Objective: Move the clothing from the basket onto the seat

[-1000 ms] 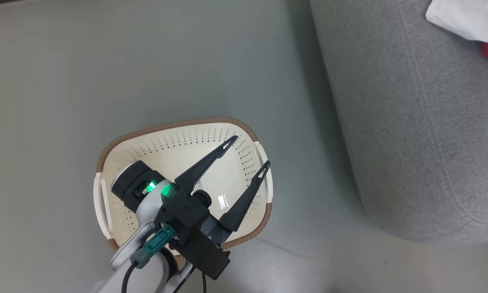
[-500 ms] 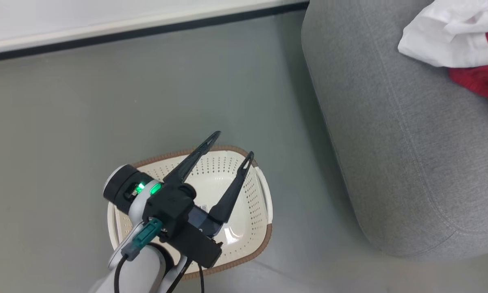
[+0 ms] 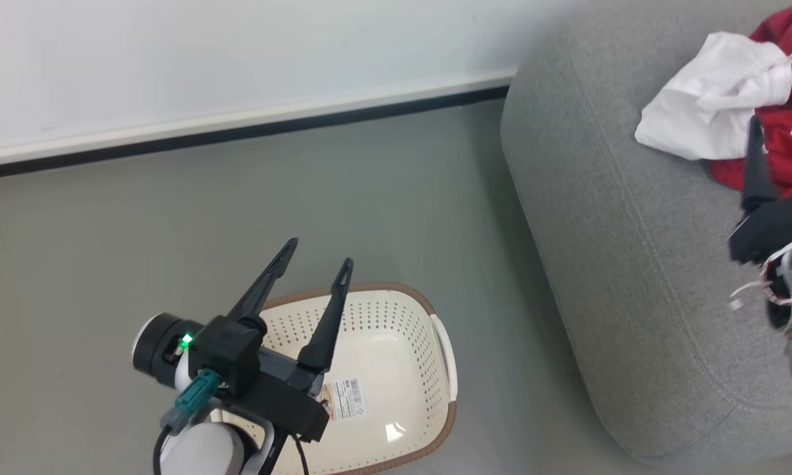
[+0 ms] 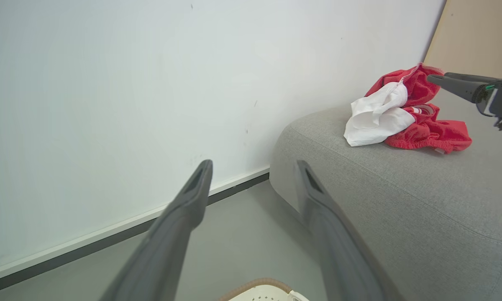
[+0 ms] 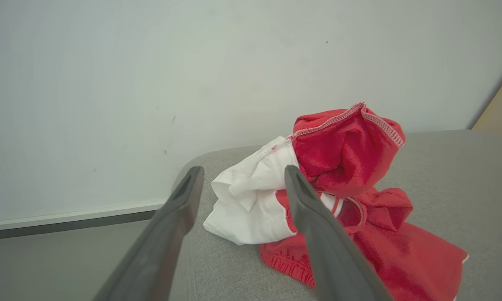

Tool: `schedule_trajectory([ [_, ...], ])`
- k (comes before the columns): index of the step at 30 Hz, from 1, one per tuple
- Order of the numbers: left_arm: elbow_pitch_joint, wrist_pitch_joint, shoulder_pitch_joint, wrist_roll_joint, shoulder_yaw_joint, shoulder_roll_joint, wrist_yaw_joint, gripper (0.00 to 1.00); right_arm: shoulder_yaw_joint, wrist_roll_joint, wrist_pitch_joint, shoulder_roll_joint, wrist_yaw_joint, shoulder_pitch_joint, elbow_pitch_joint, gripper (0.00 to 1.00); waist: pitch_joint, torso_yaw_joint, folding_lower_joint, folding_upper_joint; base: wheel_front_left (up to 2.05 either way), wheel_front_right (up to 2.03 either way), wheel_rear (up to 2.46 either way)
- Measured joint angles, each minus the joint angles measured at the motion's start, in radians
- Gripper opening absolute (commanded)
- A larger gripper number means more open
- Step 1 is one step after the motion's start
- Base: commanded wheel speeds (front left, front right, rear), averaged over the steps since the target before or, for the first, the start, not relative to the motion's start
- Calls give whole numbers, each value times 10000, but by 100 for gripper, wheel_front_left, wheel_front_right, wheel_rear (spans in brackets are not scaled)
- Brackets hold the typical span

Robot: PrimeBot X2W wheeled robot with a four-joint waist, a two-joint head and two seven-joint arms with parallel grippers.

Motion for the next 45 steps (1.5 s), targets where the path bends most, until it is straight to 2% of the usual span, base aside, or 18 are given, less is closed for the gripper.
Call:
schedule_trajectory([
  [11,238,-209,712,-408,606,15,477,100,86,-98,-40,698,-407,2373,-2084,100,-890,525,-1,0,0,0,0],
  [21,499,-274,1169,-594,1149,65,717,100,265,-550,-42,851,-589,3715,-3308,100,-1462,996,1,-1,0,0,0],
  [32,761,-303,1656,-945,1710,50,903,100,324,-725,-42,1097,-685,4765,-3983,100,-1819,1263,1,0,0,0,0],
  [45,1068,-318,2040,-1091,2288,-130,1064,100,150,-995,-36,1398,-763,5762,-4495,100,-2085,1261,1,1,0,0,0],
])
